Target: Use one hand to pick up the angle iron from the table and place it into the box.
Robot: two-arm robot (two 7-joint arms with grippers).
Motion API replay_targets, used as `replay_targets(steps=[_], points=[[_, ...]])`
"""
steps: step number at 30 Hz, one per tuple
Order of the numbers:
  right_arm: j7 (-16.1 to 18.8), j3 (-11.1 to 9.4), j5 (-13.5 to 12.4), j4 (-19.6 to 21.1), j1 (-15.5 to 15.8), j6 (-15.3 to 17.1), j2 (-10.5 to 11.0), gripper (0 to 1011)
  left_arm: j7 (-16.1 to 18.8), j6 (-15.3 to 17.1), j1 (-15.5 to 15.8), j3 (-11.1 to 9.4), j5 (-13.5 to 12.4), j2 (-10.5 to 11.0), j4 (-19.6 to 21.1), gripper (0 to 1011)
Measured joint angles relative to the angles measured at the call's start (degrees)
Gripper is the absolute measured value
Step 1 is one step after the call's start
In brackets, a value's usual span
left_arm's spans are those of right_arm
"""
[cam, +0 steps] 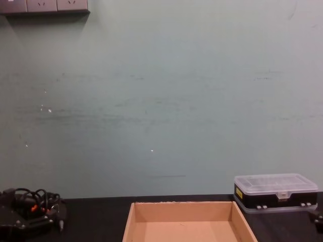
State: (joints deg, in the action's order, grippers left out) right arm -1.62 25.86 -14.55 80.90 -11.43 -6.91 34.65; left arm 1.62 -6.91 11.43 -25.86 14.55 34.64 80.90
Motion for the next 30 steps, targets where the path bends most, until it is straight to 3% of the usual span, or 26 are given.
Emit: replay_targets(steps=[30], points=[[0.0,0.0,0.0,0.0,0.0,0.0,0.0,1000,0.0,0.0,0.0,0.0,0.0,0.0,0.0,1000]])
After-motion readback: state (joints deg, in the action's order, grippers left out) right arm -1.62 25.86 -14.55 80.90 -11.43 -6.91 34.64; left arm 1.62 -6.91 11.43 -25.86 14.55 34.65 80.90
